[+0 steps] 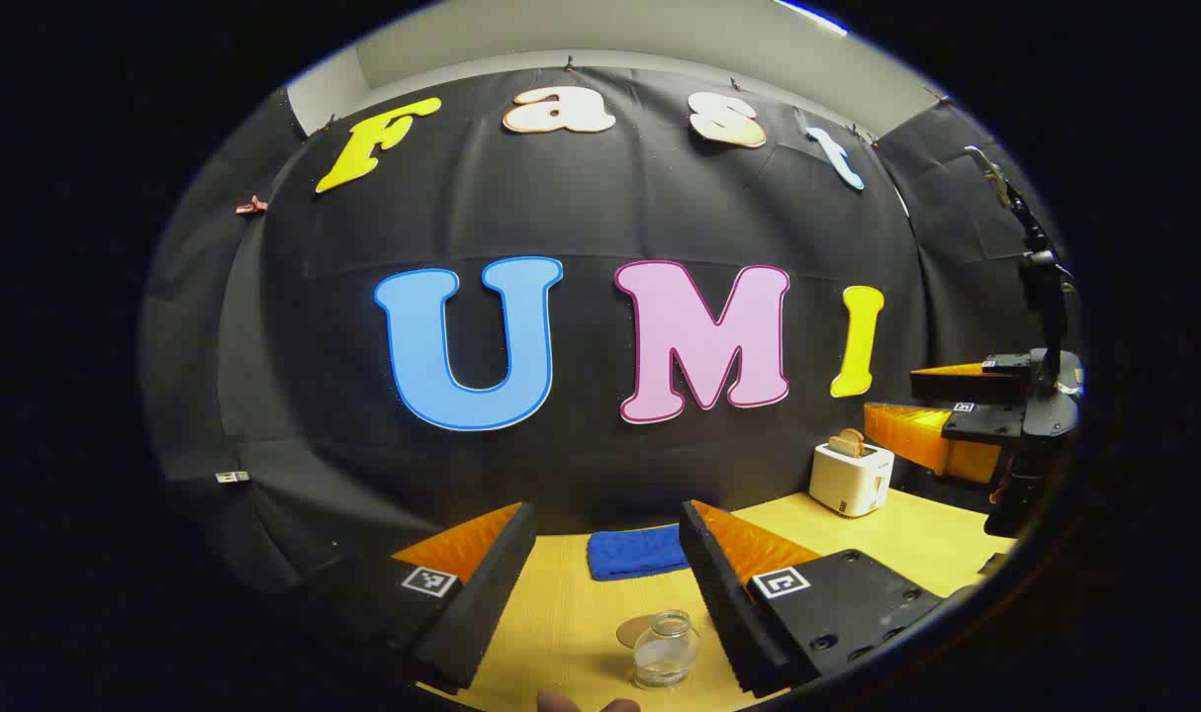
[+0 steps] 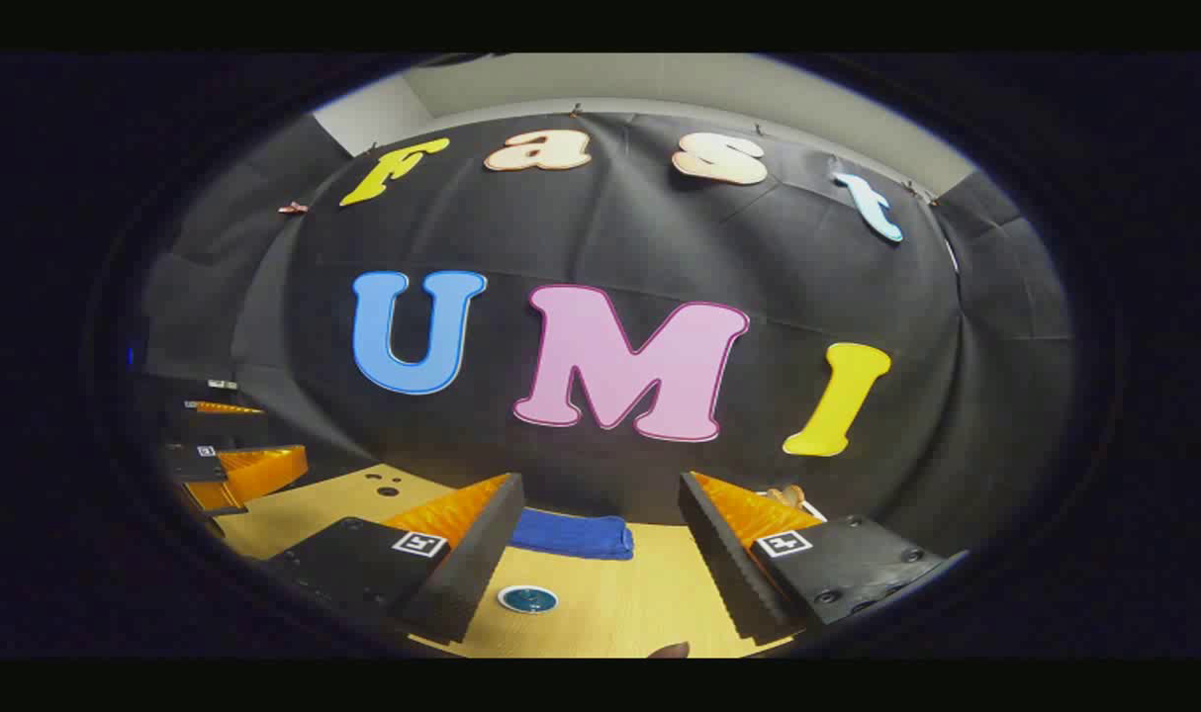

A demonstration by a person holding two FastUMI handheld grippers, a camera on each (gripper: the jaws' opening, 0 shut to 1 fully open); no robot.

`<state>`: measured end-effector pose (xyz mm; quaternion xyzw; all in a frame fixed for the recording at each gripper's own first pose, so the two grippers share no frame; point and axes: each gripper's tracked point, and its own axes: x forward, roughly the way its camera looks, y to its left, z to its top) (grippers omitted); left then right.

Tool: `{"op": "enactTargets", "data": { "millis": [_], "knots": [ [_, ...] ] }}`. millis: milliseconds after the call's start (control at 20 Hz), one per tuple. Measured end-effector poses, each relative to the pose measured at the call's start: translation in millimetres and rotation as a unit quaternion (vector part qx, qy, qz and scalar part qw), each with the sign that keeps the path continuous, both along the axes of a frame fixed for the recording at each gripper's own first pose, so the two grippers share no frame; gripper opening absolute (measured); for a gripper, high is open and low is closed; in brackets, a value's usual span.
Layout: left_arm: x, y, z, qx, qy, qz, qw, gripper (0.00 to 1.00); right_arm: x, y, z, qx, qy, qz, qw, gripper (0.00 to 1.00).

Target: Open the teacup lid with one hand, grasp the water bottle and pour water into the teacup with the other hand; after pouring, place the water bottle on the coaster and then close the teacup lid.

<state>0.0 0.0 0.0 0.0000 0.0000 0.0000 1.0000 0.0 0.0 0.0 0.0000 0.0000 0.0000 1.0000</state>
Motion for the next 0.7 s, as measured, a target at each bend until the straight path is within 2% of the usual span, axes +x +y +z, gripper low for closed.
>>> {"op": "enactTargets", "data": {
  "millis": [700],
  "knots": [
    [-7, 1, -1, 0.006, -0.002, 0.005, 1.000, 0.92, 0, 12, 2, -0.003, -0.003, 0.010, 1.000, 0.97]
  ]
}}
